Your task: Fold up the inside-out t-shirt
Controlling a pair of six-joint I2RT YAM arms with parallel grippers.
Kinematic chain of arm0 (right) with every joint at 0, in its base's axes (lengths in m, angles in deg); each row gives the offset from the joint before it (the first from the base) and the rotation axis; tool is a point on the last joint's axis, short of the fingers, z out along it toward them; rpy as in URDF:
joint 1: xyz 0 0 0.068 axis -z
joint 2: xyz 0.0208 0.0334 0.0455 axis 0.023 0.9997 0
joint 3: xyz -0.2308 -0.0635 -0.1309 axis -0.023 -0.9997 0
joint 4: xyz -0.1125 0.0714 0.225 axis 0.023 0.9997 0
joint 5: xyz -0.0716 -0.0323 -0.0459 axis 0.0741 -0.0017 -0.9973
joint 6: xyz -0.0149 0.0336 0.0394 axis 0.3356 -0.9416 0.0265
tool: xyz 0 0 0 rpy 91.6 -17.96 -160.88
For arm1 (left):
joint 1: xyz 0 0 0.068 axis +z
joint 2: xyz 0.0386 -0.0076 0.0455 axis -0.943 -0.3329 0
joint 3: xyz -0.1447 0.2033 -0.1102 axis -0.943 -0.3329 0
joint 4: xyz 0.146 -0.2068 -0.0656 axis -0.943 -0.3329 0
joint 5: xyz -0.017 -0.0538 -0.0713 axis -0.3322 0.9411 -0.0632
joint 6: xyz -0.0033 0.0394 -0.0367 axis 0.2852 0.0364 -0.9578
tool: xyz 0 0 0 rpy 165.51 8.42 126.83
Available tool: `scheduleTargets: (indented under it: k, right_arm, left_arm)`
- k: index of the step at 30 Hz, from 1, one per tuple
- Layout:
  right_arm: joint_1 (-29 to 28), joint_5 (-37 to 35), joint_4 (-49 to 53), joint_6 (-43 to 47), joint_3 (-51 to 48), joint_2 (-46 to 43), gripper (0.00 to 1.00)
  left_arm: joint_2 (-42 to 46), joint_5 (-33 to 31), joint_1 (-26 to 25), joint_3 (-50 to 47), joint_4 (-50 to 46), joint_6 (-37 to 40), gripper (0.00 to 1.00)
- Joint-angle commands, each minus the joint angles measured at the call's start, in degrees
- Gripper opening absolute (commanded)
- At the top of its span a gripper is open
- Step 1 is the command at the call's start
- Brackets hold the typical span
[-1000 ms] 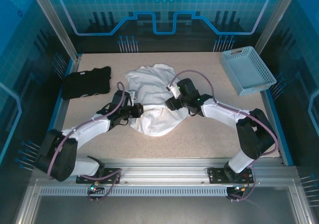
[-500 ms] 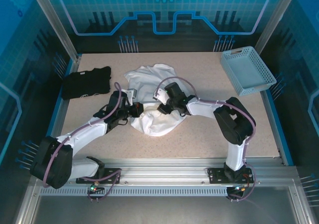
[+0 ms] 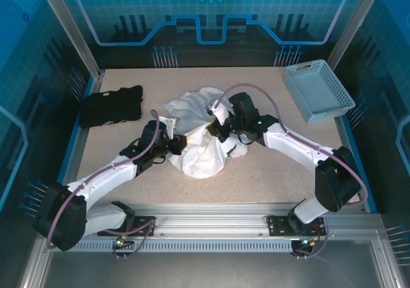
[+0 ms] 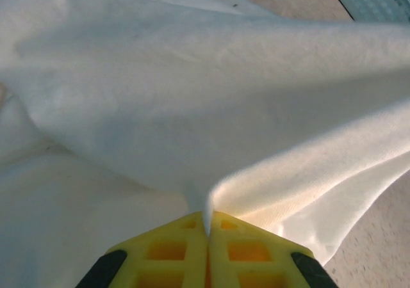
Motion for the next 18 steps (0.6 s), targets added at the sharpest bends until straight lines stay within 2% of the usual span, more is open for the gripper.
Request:
scheduleTargets:
  k: [1,5,7,12,16,18]
  right_arm:
    - [1.34,6.60,7.18,-6.17,-1.01,-2.21,0.00]
    - [2.14,8.00,8.45,-9.40,-1.02,-3.01,0.00]
    - [3.13,10.07,8.47,-11.67,-0.60,-2.38,0.00]
    - [5.23,16.13,9.63,-16.66,1.81,-0.09,0.00]
    - [6.60,19.05,10.50,-22.27,3.10,2.26,0.00]
    - [6.95,19.92,10.62,-24.48,3.53,3.32,0.00]
  left_arm:
    - [1.31,-1.92,-2.27,0.20,0.03,3.47,0.14]
    - [3.40,-2.00,-5.50,1.33,-2.02,6.55,0.30]
    - [5.33,-2.49,-7.01,1.51,-2.62,8.02,0.43]
    - [7.43,-4.42,-9.78,3.43,-5.96,9.38,0.62]
    - [8.03,-13.59,-13.24,6.13,-11.77,7.23,0.65]
    - [8.64,-16.53,-15.77,7.44,-15.46,5.58,0.59]
